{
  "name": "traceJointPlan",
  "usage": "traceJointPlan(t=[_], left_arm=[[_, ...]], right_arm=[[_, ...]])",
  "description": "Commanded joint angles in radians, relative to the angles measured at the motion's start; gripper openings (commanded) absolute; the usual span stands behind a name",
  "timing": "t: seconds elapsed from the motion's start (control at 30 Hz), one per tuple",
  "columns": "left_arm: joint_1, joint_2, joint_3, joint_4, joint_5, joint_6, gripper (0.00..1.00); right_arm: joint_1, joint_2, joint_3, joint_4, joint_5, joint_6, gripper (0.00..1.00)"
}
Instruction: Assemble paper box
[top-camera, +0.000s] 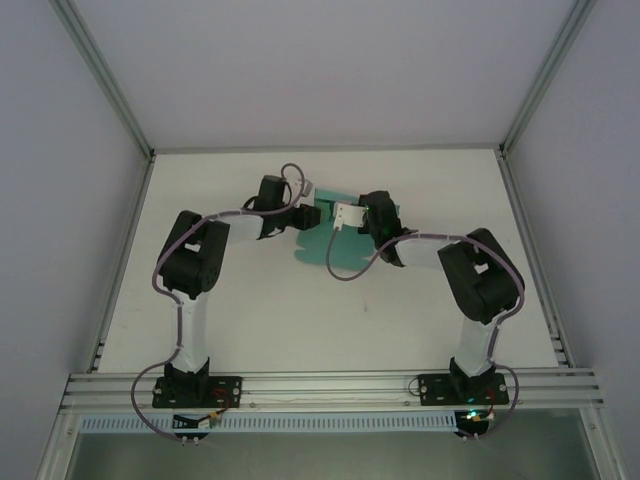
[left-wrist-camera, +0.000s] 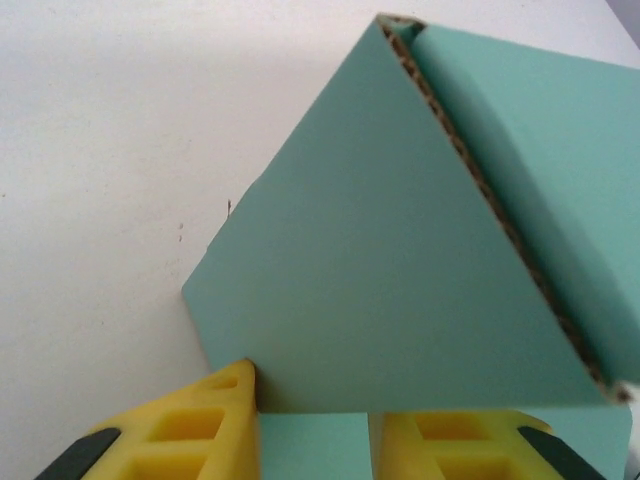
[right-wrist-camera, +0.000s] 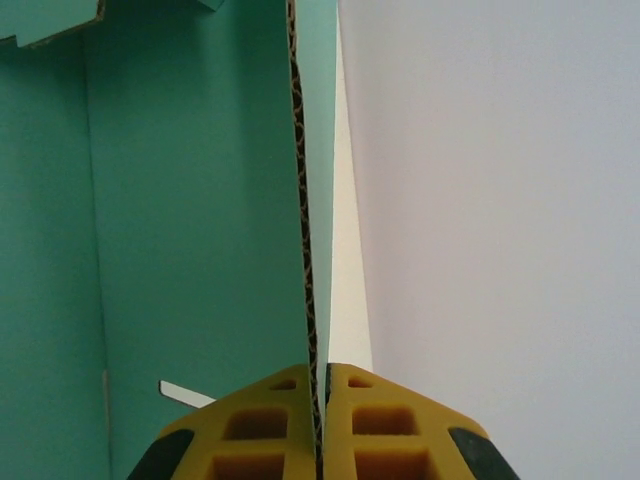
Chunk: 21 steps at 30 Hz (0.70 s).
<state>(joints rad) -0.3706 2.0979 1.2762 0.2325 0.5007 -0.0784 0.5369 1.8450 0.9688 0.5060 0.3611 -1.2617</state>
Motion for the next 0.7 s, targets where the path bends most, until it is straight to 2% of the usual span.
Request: traceJointPlan(t=[0.0,0.07,0.17,0.23,0.37,0.43,0.5,0.67], left_arm=[[-0.030,-0.141,-0.055,0.149,0.009,-0.028,0.27],[-0.033,-0.186,-0.090,0.135,-0.018,-0.029,0.26],[-0.037,-0.272,-0.170,0.179,0.006,-0.086,0.26],[-0.053,-0.351,-0.249,0.184,-0.043,-0.084,0.27],[-0.092,-0.462,-0.398,0.142,-0.162,-0.077,0.31],[-0.102,-0.496,-0.487,0.188,-0.192,-0.100,0.39],[-0.104,-0.530,-0.561,0.223,-0.207,-0.116,0.50],[-0.108,-0.635,-0.662,0.154,-0.331,-0.117,0.67]], right_arm=[[0.044,-0.012,-0.045,-0.284,-0.194,0.065,0.00],[0.053,-0.064,-0.043,-0.323,-0.209,0.087,0.00],[0.086,-0.138,-0.025,-0.430,-0.208,0.121,0.00],[0.120,-0.164,-0.034,-0.482,-0.162,0.119,0.00],[0.175,-0.168,-0.090,-0.368,-0.070,0.151,0.00],[0.209,-0.164,-0.111,-0.345,-0.050,0.187,0.00],[0.235,-0.151,-0.152,-0.263,-0.006,0.152,0.00],[0.242,-0.149,-0.199,-0.223,0.032,0.149,0.00]])
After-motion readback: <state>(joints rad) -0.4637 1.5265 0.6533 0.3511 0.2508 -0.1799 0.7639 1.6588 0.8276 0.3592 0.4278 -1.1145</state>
